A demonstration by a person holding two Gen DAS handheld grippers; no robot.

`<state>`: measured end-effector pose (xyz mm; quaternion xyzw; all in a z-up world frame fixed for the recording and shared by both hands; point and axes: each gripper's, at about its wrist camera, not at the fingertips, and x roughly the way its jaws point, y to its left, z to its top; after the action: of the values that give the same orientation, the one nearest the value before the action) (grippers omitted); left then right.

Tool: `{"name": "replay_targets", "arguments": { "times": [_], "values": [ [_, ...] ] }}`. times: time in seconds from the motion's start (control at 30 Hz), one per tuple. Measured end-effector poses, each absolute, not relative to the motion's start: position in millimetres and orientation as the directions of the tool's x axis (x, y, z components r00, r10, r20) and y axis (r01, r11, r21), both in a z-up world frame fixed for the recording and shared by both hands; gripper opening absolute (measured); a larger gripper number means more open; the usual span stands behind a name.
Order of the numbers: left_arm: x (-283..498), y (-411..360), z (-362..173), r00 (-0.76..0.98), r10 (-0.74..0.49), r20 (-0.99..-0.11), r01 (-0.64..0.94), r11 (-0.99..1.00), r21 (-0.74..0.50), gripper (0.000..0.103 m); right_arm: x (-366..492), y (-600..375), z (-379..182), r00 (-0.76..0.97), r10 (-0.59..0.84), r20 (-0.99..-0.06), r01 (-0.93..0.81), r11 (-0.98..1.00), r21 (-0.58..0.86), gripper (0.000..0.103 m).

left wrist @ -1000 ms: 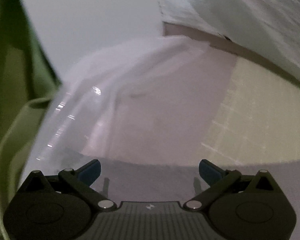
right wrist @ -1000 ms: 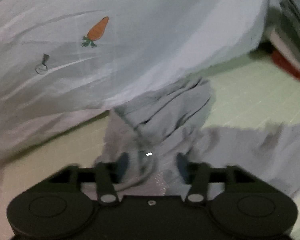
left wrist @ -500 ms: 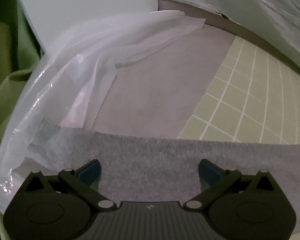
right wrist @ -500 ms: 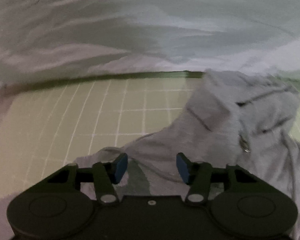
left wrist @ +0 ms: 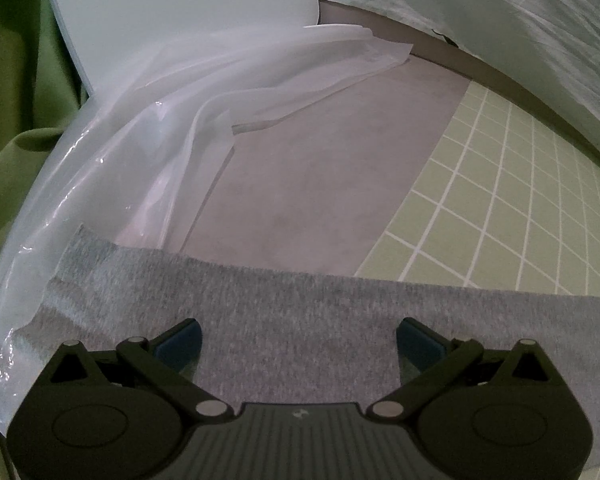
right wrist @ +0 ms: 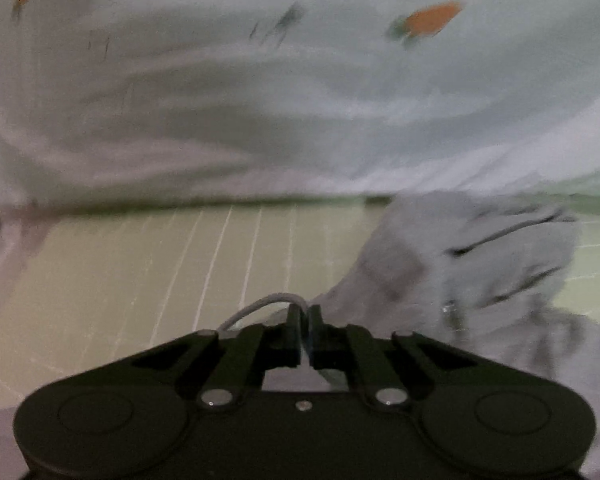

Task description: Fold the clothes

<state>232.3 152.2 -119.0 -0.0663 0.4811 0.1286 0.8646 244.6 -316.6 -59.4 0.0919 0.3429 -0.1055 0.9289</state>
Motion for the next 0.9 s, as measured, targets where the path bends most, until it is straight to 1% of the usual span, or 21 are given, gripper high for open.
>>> {"name": "replay_targets", "arguments": {
  "times": [0.13, 0.23, 0.3, 0.43, 0.5, 0.53, 0.57, 0.6, 0.63, 0.67, 0.9],
  "values": [
    [232, 152, -120, 0.506, 0.16, -0.848, -0.287, 0.958, 0.009, 0.103, 195, -335, -31, 0.777, -0.192, -0.599, 0.338, 0.931, 0.14, 0.003],
    [232, 151, -119, 0.505, 0.163, -0.847, -0.29, 0.957, 0.011, 0.103, 165, -346, -26, 0.764, -0.24, -0.598, 0.366, 0.925, 0.097, 0.003],
    [232, 151, -119, 0.507, 0.162, -0.847, -0.287, 0.958, 0.011, 0.103, 148, -354, -34, 0.727, -0.266, -0.633, 0.396, 0.916, 0.07, 0.003],
    [237, 154, -117, 0.486, 0.145, -0.862, -0.271, 0.963, 0.009, 0.103, 129, -371, -75, 0.565, -0.213, -0.797, 0.499, 0.857, 0.125, 0.004],
    [235, 155, -114, 0.473, 0.133, -0.871, -0.255, 0.967, 0.009, 0.103, 119, -364, -86, 0.525, -0.199, -0.827, 0.491, 0.865, 0.104, 0.007],
    [232, 155, -112, 0.471, 0.132, -0.872, -0.249, 0.968, 0.012, 0.103, 115, -360, -88, 0.515, -0.2, -0.833, 0.485, 0.87, 0.091, 0.018],
    [229, 155, -110, 0.469, 0.131, -0.874, -0.243, 0.97, 0.015, 0.103, 110, -355, -88, 0.515, -0.205, -0.832, 0.482, 0.872, 0.084, 0.044],
    [226, 156, -108, 0.466, 0.13, -0.875, -0.238, 0.971, 0.017, 0.103, 107, -350, -88, 0.521, -0.208, -0.828, 0.479, 0.874, 0.082, 0.061],
    [222, 158, -106, 0.473, 0.145, -0.869, -0.245, 0.969, 0.029, 0.103, 103, -346, -87, 0.528, -0.22, -0.82, 0.481, 0.874, 0.075, 0.082],
    [217, 162, -104, 0.482, 0.164, -0.861, -0.256, 0.966, 0.041, 0.103, 103, -344, -88, 0.527, -0.222, -0.82, 0.481, 0.874, 0.072, 0.084],
    [183, 185, -90, 0.535, 0.294, -0.792, -0.33, 0.936, 0.124, 0.103, 107, -331, -88, 0.519, -0.197, -0.832, 0.459, 0.885, 0.076, 0.085]
  ]
}}
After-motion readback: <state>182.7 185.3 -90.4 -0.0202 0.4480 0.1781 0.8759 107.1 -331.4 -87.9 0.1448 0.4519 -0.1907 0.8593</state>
